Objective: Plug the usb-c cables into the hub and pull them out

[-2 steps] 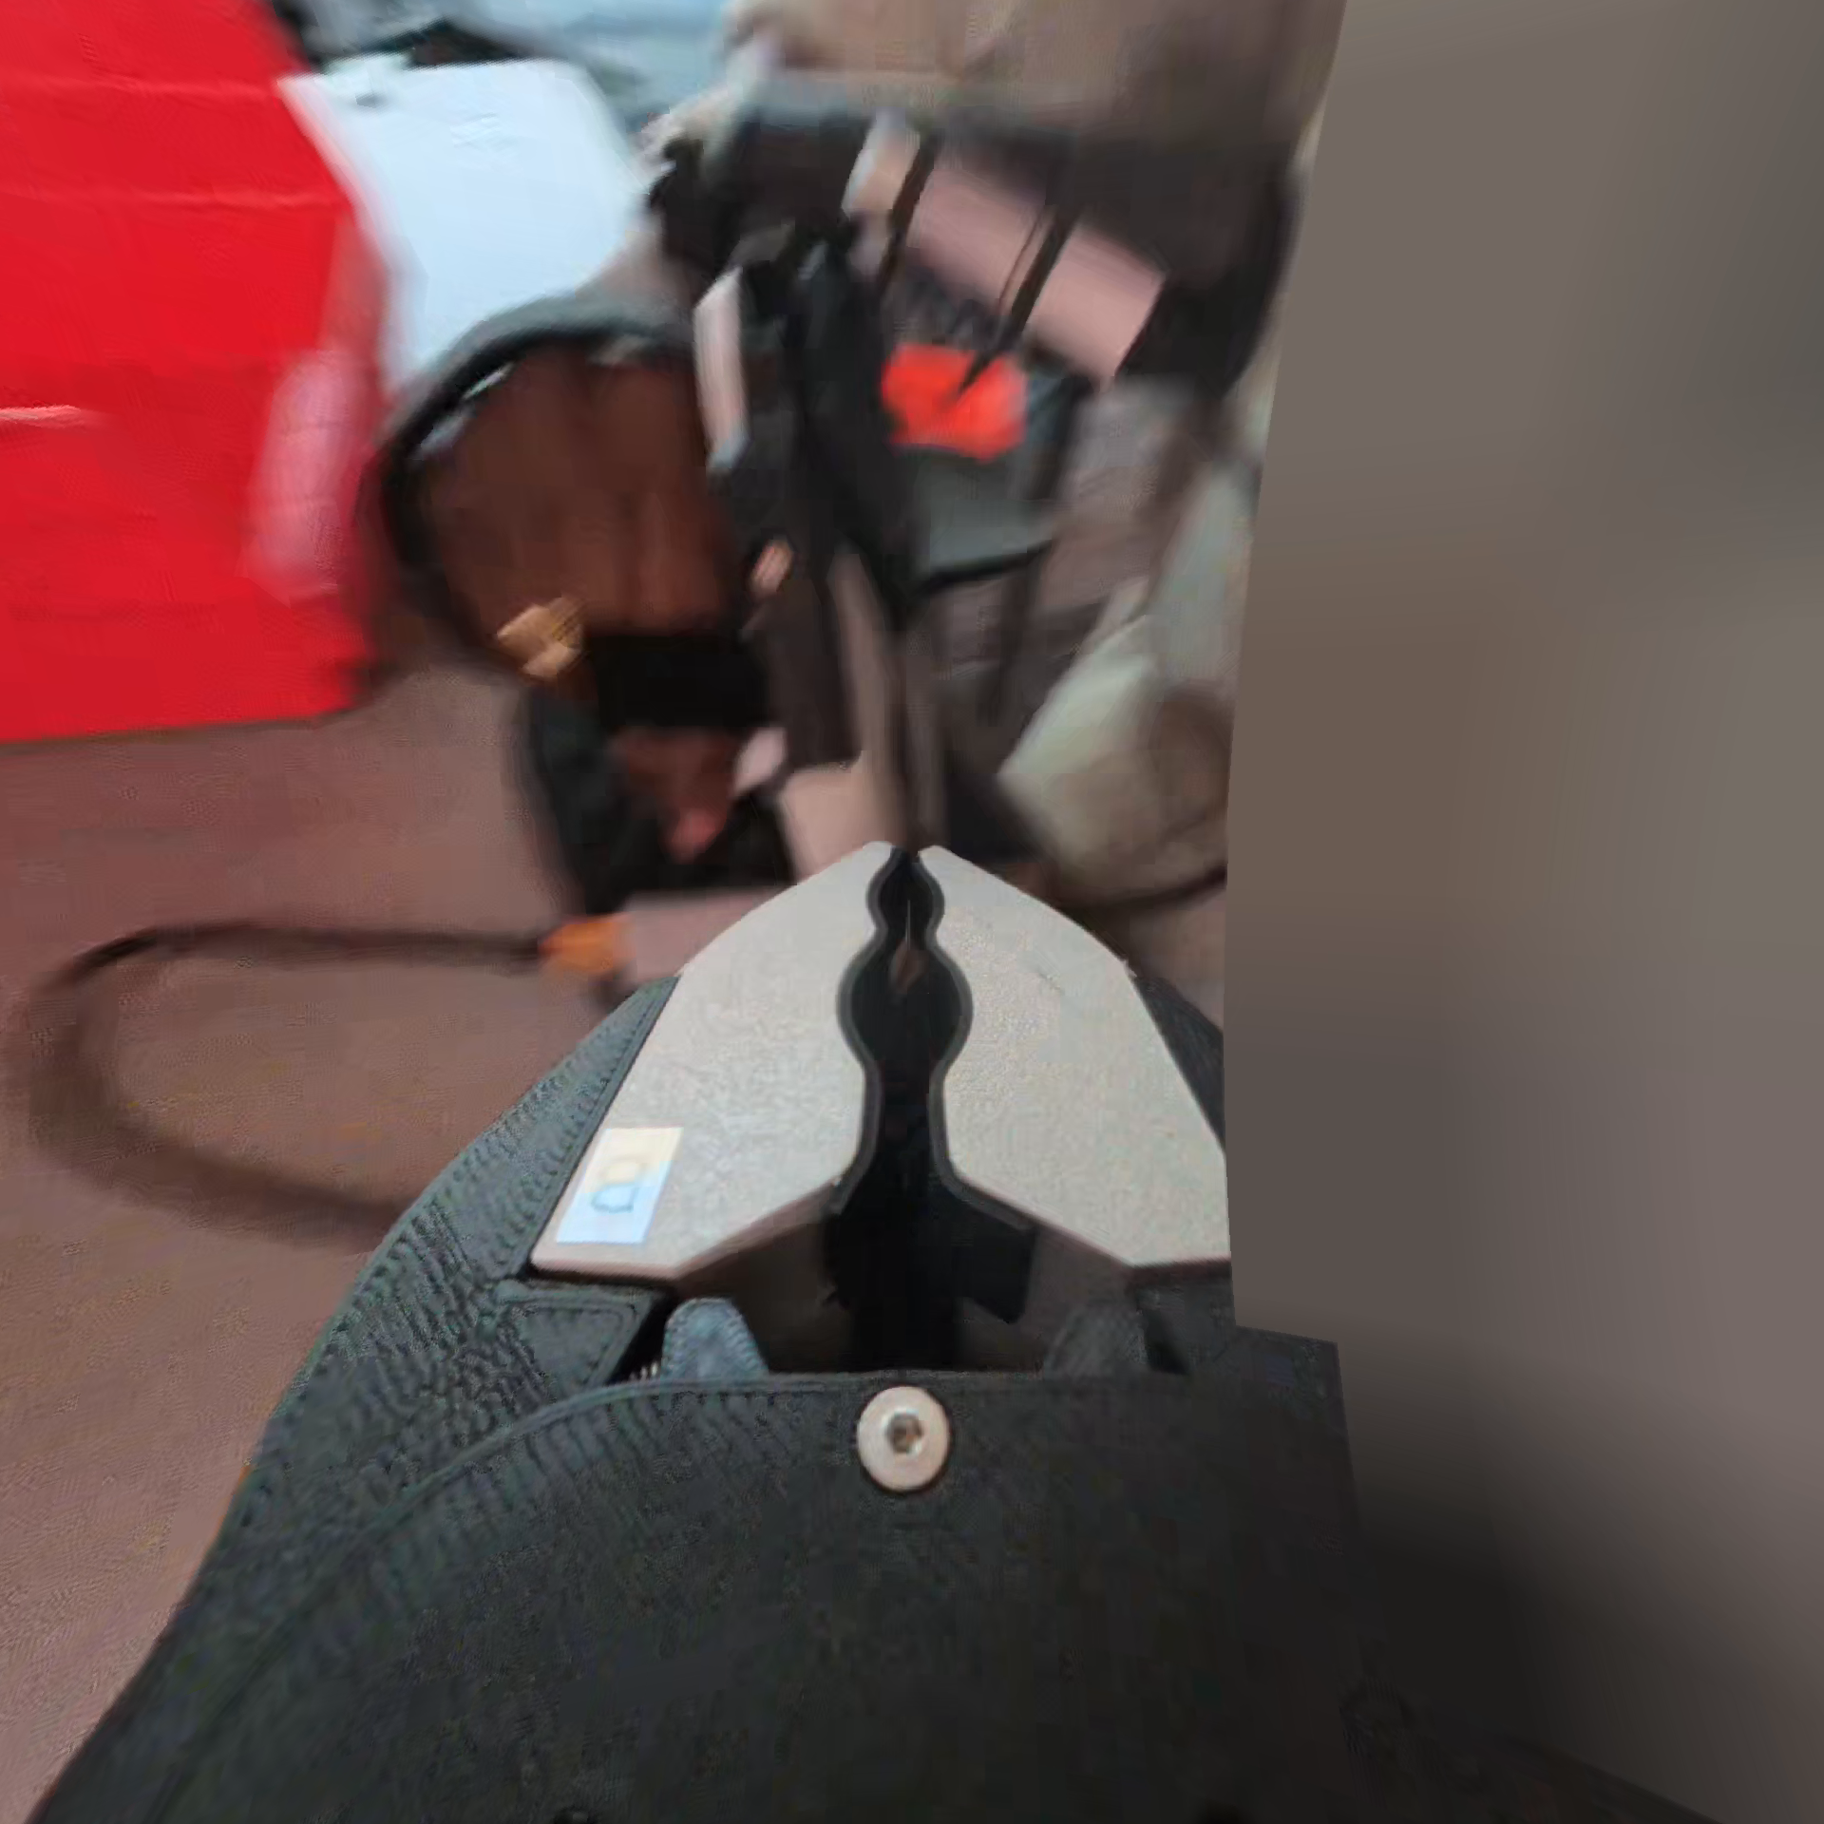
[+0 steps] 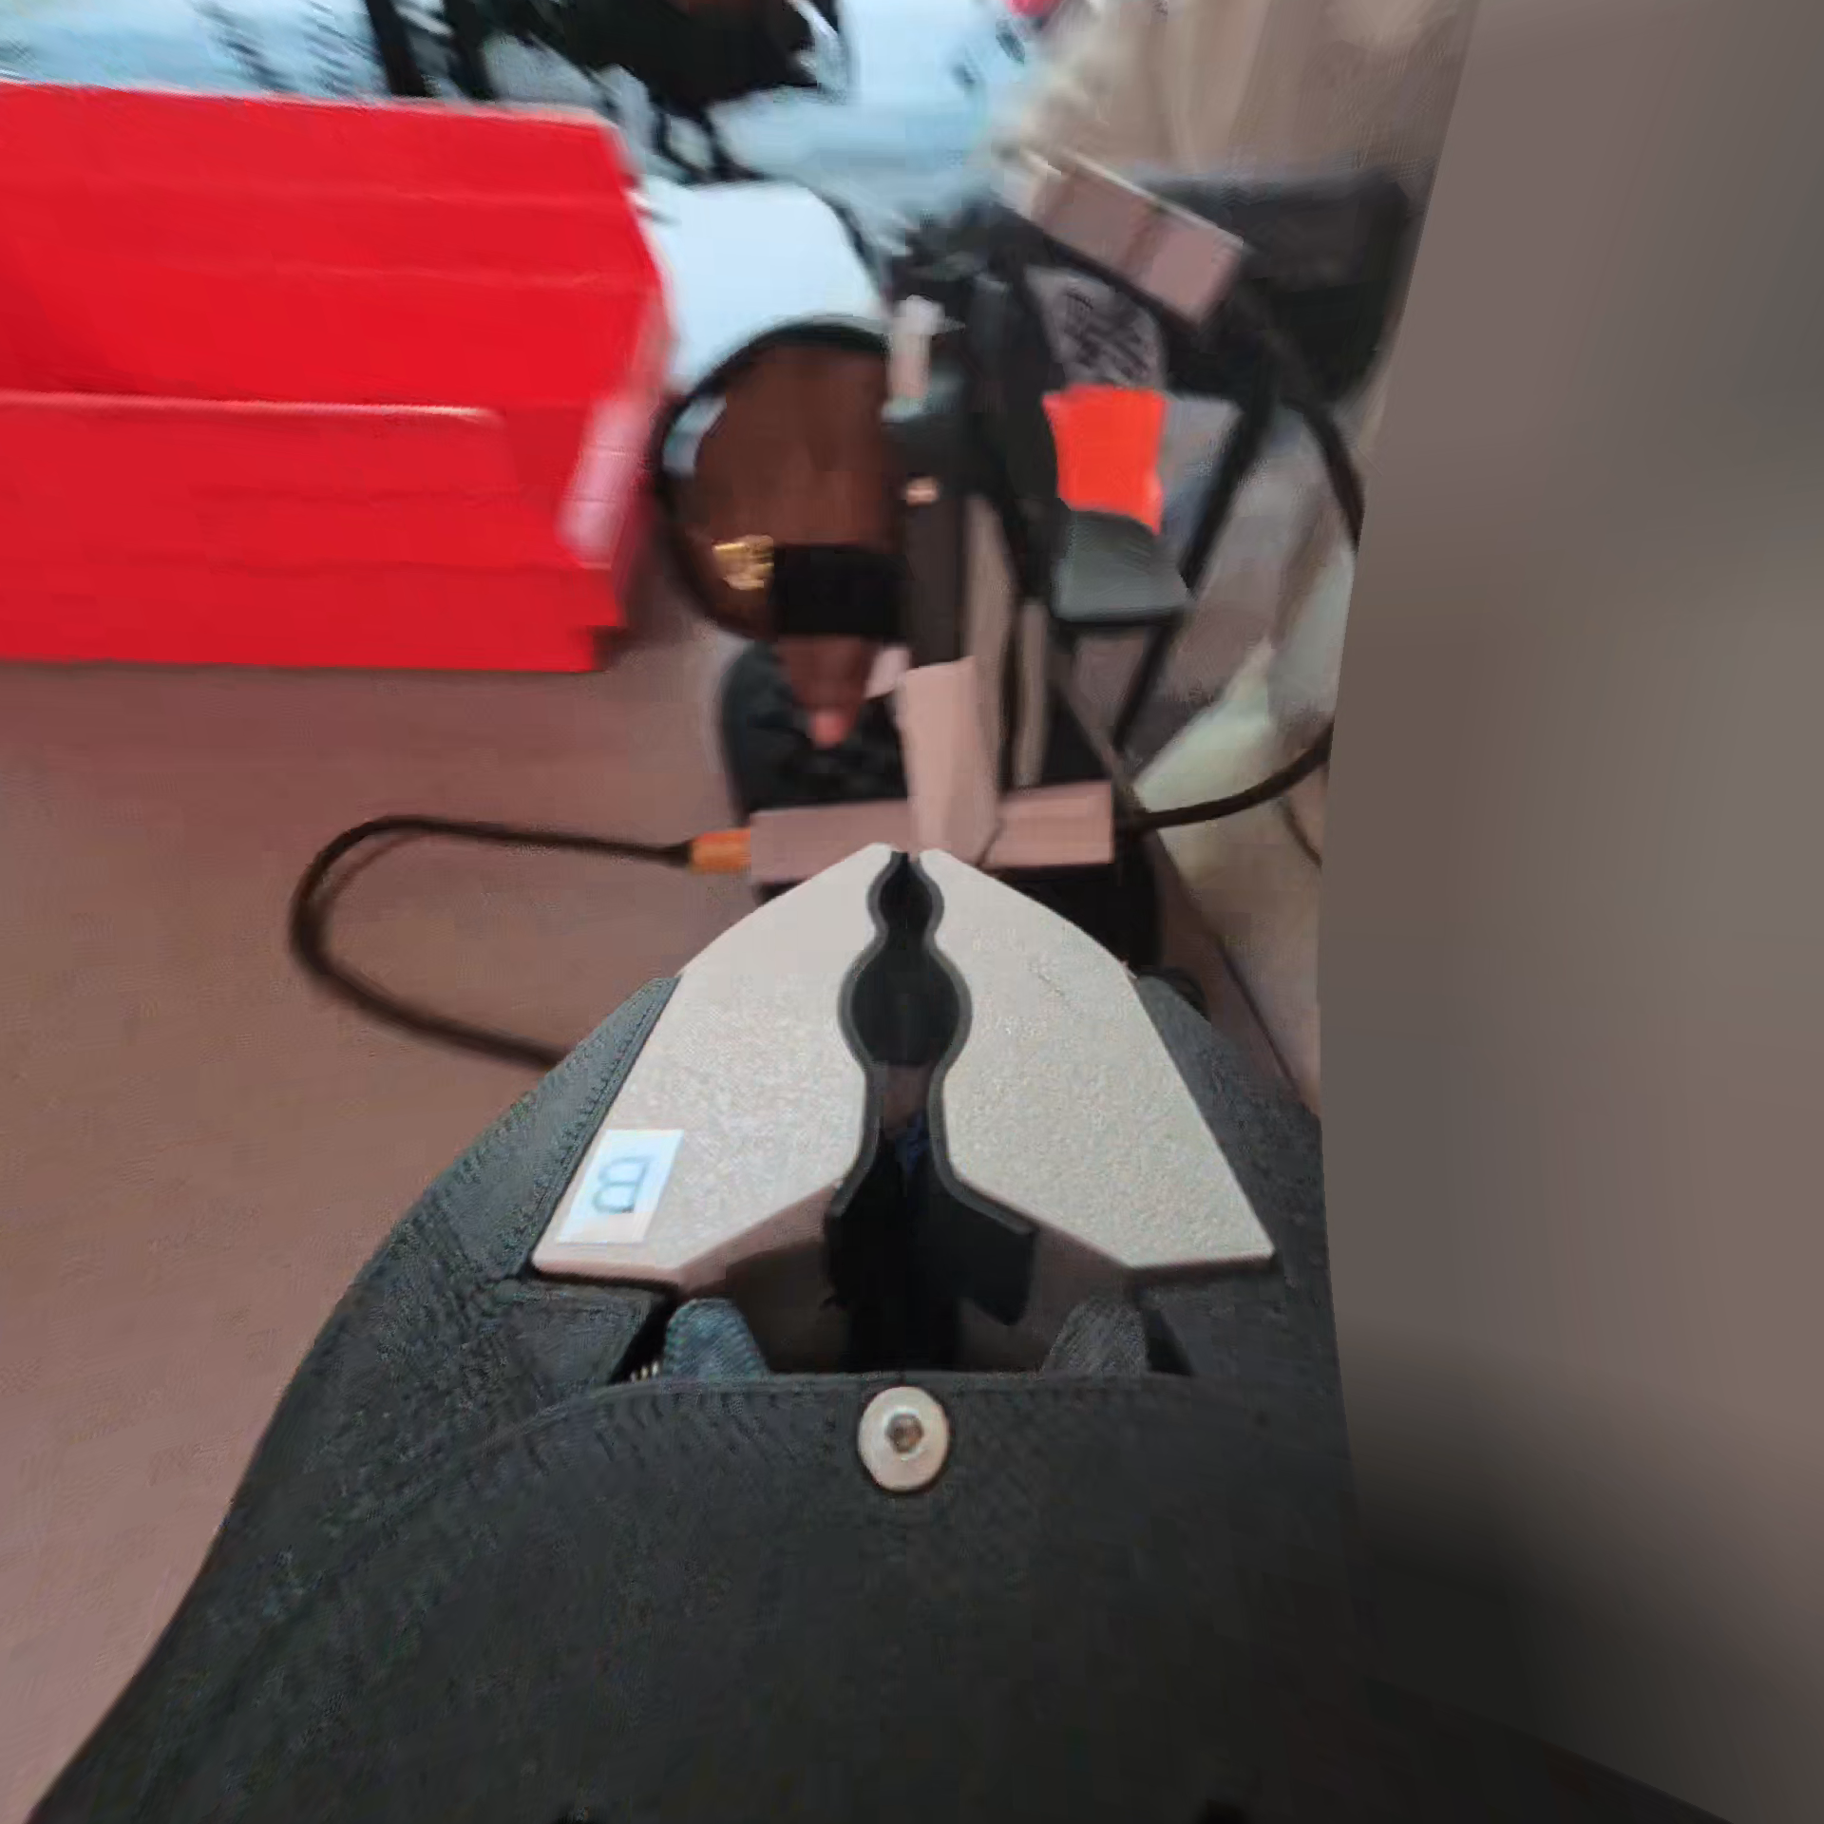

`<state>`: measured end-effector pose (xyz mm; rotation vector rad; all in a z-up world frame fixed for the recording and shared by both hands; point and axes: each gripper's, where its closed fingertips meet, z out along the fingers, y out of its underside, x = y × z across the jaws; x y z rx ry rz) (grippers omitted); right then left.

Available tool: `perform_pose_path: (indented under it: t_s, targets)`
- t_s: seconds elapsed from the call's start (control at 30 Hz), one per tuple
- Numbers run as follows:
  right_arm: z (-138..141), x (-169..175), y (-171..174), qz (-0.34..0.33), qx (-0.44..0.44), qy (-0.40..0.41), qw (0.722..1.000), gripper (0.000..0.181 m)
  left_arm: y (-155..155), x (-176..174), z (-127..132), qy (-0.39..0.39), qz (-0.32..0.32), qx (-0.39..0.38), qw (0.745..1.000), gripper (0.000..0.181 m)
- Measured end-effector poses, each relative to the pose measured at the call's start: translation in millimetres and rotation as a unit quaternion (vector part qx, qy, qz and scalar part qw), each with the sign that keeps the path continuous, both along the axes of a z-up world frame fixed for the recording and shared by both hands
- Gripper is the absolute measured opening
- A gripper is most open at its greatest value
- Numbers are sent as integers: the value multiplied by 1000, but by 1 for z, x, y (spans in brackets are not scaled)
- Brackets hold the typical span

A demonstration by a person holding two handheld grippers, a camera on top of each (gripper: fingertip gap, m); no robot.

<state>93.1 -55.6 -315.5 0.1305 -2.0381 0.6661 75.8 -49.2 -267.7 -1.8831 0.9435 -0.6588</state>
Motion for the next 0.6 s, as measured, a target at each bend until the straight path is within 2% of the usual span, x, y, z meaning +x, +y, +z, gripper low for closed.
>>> perform_pose_path:
  t_s: [0.03, 0.1, 0.2, 0.27, 0.33, 0.43, 0.53, 0.6]
  targets:
    - [5, 0, 4, -8, -8, 8, 1000, 8, 5, -17, 3, -22, 30, -2, 999, 20]
    - [17, 1, 4, -15, -32, 23, 999, 8, 2, -28, -5, -1, 26, -5, 1000, 28]
    - [26, 1, 3, -23, -45, 44, 998, 8, -1, -7, -26, 19, -19, -29, 999, 35]
    - [31, 3, -1, -22, -52, 59, 997, 8, -3, 9, -29, 13, -46, -30, 998, 29]
    - [34, 6, -4, -20, -61, 66, 996, 9, -6, 20, -32, 19, -76, -19, 997, 7]
    - [40, 10, -4, -20, -74, 91, 993, 9, -6, 25, -29, 17, -79, 1, 997, 4]
    - [44, 12, 0, -27, -79, 106, 991, 22, -9, 25, -31, 19, -85, -15, 996, 4]
    - [41, 13, 3, -32, -73, 101, 992, 21, -9, 23, -34, 22, -82, -19, 996, 4]
